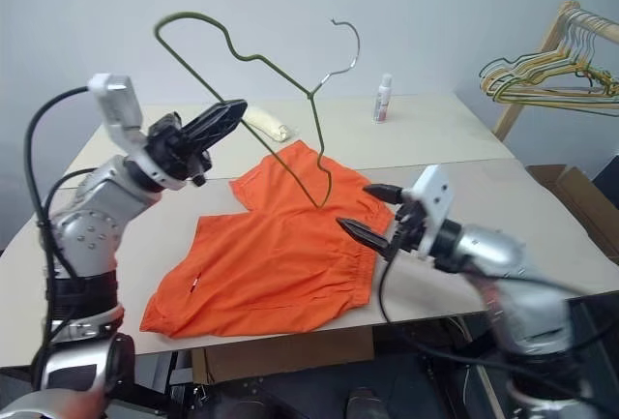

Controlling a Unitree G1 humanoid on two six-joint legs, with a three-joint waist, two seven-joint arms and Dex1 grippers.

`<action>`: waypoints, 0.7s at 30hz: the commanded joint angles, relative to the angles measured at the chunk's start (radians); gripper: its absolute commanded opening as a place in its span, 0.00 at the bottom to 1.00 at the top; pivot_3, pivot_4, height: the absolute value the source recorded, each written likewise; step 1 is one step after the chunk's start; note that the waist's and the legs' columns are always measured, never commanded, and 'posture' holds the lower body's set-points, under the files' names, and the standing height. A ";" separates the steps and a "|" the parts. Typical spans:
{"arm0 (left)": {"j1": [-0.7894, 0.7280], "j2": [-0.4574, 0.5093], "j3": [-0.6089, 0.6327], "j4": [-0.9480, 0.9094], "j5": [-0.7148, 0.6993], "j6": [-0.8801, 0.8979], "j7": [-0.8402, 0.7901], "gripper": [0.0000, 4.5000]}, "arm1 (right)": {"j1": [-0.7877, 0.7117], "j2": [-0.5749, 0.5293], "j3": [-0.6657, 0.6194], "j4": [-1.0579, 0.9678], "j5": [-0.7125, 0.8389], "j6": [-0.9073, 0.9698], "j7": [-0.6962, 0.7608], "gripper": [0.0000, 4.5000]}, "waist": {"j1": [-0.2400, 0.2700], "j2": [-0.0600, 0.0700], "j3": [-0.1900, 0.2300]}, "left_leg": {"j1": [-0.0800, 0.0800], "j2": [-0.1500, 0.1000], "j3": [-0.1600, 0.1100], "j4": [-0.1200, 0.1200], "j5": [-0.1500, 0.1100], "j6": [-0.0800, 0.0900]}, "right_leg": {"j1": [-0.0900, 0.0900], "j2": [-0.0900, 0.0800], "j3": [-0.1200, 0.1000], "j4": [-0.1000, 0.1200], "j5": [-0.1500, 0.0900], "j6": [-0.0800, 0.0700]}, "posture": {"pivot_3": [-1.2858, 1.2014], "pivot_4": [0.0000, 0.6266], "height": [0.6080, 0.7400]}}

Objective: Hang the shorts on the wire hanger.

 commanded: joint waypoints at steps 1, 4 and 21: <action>-0.039 0.029 0.056 0.036 -0.120 0.027 -0.154 0.00 | -0.111 -0.061 0.002 0.126 0.162 0.228 0.111 0.99 | 0.002 0.000 0.000 | 0.000 0.001 0.000 0.000 0.000 0.000 | 0.000 0.001 -0.001 0.000 0.000 -0.001 | 0.54 0.00 1.00; -0.044 0.041 0.060 0.060 -0.153 0.039 -0.239 0.00 | -0.165 -0.066 0.023 0.213 0.215 0.290 0.218 0.99 | 0.006 -0.001 0.000 | 0.000 0.002 0.000 0.000 0.000 0.000 | 0.000 0.002 -0.002 -0.001 0.000 -0.001 | 0.54 0.00 1.00; -0.034 -0.019 0.008 0.059 -0.085 -0.006 -0.236 0.00 | -0.328 0.088 0.163 0.272 0.109 0.287 0.218 0.99 | 0.010 -0.001 -0.001 | -0.024 0.000 -0.001 0.005 0.004 -0.007 | -0.022 -0.002 -0.001 0.001 0.003 0.001 | 0.54 0.00 1.00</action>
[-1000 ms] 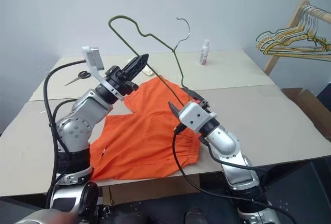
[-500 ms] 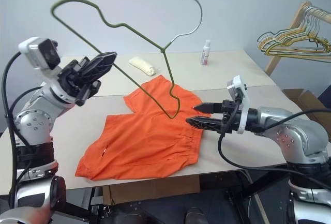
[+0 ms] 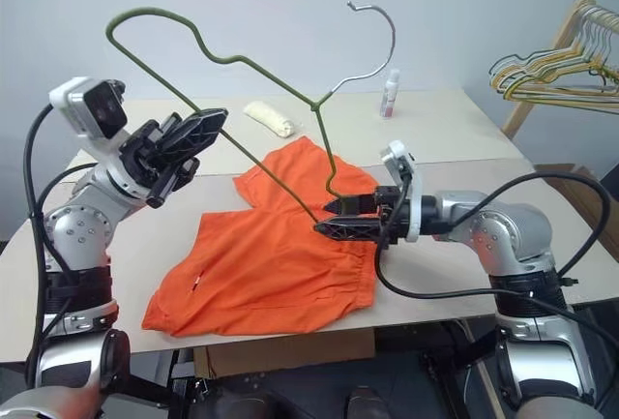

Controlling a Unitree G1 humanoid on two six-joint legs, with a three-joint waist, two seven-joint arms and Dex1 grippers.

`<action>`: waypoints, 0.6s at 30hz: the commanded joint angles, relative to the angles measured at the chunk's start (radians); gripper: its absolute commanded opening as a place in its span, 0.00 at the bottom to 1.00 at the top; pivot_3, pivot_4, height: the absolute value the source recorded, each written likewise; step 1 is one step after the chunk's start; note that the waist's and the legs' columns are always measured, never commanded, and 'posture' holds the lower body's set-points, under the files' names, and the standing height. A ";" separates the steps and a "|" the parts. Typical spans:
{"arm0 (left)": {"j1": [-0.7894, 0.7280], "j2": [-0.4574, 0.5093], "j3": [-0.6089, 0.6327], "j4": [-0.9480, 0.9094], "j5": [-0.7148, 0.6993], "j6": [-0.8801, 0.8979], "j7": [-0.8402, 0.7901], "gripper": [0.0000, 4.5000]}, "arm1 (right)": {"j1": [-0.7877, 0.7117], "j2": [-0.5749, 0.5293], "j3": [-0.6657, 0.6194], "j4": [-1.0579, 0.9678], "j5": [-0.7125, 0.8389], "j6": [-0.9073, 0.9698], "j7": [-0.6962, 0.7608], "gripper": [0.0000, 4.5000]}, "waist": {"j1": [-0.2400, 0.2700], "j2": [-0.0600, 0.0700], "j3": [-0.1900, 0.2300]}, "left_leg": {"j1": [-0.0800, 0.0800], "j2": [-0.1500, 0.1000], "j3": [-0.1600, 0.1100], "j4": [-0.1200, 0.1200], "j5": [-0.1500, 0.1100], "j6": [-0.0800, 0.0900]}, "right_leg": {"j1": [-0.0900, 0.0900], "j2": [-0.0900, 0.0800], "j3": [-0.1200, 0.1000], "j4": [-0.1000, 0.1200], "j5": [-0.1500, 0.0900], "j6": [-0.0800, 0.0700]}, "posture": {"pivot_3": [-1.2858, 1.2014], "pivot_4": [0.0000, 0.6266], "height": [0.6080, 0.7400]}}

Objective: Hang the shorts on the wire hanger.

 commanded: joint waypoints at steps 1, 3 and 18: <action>-0.017 -0.004 0.007 -0.021 -0.001 -0.017 0.007 0.00 | -0.026 0.004 0.012 -0.022 -0.014 -0.005 0.014 0.99 | -0.001 0.000 0.000 | -0.001 0.000 0.000 0.000 0.000 0.000 | 0.000 0.000 0.000 0.000 0.000 0.000 | 0.54 0.00 1.00; -0.016 -0.005 0.009 -0.021 -0.004 -0.015 0.008 0.00 | -0.027 0.005 0.019 -0.017 -0.020 -0.002 0.021 0.99 | -0.001 0.000 0.000 | -0.001 0.000 0.000 0.000 -0.001 0.001 | 0.000 0.000 0.000 0.000 0.000 0.000 | 0.54 0.00 1.00; -0.005 -0.002 0.003 -0.011 0.019 -0.019 0.015 0.00 | -0.011 0.018 0.009 -0.013 -0.020 0.010 0.026 0.06 | -0.001 0.000 0.000 | -0.001 0.000 0.000 0.000 -0.002 0.003 | 0.000 0.000 0.000 0.000 0.000 0.000 | 0.54 0.00 1.00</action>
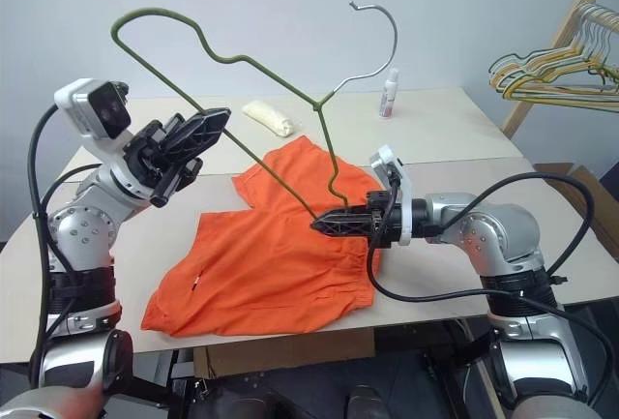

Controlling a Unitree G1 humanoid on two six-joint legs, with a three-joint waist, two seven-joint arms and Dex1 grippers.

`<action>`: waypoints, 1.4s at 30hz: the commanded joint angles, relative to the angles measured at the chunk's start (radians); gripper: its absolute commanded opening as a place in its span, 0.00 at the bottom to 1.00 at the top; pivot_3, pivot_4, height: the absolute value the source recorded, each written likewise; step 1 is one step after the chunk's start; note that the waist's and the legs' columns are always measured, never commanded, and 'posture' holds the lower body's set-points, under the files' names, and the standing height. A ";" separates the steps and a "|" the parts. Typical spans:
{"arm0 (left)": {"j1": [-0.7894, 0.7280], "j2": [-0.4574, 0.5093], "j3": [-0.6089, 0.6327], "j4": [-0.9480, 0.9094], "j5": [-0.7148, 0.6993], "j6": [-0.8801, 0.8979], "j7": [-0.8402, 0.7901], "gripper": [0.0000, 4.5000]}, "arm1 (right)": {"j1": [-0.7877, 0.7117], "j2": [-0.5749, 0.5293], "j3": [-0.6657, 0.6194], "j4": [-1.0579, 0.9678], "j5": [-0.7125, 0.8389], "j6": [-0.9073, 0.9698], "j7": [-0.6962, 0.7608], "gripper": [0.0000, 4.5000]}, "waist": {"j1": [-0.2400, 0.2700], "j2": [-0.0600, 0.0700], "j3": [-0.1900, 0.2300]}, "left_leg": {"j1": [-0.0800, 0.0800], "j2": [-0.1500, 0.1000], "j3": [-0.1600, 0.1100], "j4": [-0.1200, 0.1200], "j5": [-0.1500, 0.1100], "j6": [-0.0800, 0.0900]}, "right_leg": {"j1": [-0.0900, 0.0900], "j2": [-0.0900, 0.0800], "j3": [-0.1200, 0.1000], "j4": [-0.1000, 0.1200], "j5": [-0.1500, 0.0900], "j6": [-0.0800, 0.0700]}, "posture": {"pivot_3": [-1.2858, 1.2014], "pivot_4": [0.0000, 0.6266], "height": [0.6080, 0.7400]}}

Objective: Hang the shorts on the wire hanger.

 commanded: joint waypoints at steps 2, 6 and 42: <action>0.007 0.012 -0.019 -0.008 0.045 -0.026 -0.012 0.06 | -0.005 0.009 -0.031 -0.021 0.016 0.003 0.002 0.00 | 0.000 0.000 0.000 | 0.000 0.000 0.000 0.000 0.000 0.000 | 0.000 0.000 0.000 0.000 0.000 0.000 | 0.53 0.00 1.00; 0.037 0.026 -0.091 -0.001 0.136 -0.039 -0.017 0.31 | -0.002 0.030 -0.062 -0.060 0.042 0.019 -0.038 0.00 | 0.000 0.000 0.000 | 0.000 -0.001 0.000 0.000 0.000 0.000 | 0.000 0.000 0.000 0.000 0.000 0.000 | 0.53 0.00 1.00; 0.166 0.275 -0.444 -0.095 0.708 -0.397 -0.239 0.99 | 1.010 -0.549 -0.464 0.054 0.210 0.371 0.099 0.00 | -0.024 0.003 -0.002 | 0.016 0.008 0.009 0.002 -0.006 0.010 | 0.023 0.006 0.004 -0.011 0.000 0.004 | 0.51 0.00 1.00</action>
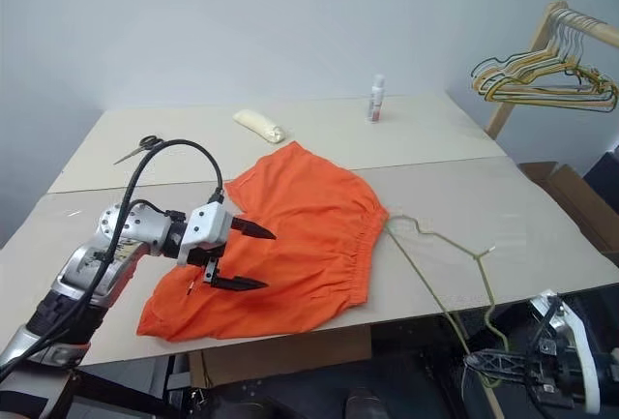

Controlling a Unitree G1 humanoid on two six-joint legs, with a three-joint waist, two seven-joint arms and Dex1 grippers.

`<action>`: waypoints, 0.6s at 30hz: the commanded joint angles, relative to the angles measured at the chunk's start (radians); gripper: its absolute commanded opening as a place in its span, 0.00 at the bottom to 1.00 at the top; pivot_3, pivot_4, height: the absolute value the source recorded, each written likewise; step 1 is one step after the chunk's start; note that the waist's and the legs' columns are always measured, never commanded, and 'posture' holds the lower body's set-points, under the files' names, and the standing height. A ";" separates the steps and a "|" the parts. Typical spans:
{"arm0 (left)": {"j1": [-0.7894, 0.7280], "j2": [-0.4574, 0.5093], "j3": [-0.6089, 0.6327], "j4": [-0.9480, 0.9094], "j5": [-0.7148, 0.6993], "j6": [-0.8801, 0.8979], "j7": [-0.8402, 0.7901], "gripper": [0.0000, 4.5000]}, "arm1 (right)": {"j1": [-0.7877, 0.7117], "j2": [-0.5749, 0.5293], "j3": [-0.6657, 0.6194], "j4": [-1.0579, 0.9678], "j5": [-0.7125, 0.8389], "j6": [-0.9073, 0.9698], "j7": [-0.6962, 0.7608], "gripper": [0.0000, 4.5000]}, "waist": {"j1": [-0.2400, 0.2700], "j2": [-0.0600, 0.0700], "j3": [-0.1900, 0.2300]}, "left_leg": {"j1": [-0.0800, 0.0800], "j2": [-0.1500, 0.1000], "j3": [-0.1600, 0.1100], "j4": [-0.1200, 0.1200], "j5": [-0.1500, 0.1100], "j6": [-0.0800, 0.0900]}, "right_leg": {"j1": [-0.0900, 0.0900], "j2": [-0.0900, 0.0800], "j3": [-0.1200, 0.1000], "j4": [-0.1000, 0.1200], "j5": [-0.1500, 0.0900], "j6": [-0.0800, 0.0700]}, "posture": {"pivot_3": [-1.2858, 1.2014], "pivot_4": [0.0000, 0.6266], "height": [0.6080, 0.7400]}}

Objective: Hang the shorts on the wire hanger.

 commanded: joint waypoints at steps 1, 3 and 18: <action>-0.001 0.004 0.029 -0.039 -0.030 0.012 0.002 0.99 | -0.034 -0.011 0.037 0.044 -0.049 -0.050 0.052 0.00 | 0.001 0.000 0.000 | 0.000 0.000 0.000 0.001 0.000 0.000 | -0.001 0.000 0.000 0.000 0.000 0.000 | 0.51 0.00 1.00; 0.004 0.008 0.028 -0.045 -0.026 0.012 0.003 0.99 | -0.045 -0.012 0.067 0.055 -0.076 -0.069 0.074 0.00 | 0.001 0.001 -0.001 | 0.000 -0.001 0.000 0.001 0.000 0.000 | -0.001 0.000 0.000 0.000 0.000 0.000 | 0.51 0.00 1.00; 0.016 0.014 0.033 -0.045 -0.016 0.018 0.025 0.99 | -0.108 0.088 0.104 0.062 -0.105 -0.056 0.034 0.00 | 0.021 0.002 -0.002 | 0.000 -0.001 -0.001 0.001 0.000 0.000 | -0.001 -0.001 0.000 0.000 0.000 0.000 | 0.51 0.00 1.00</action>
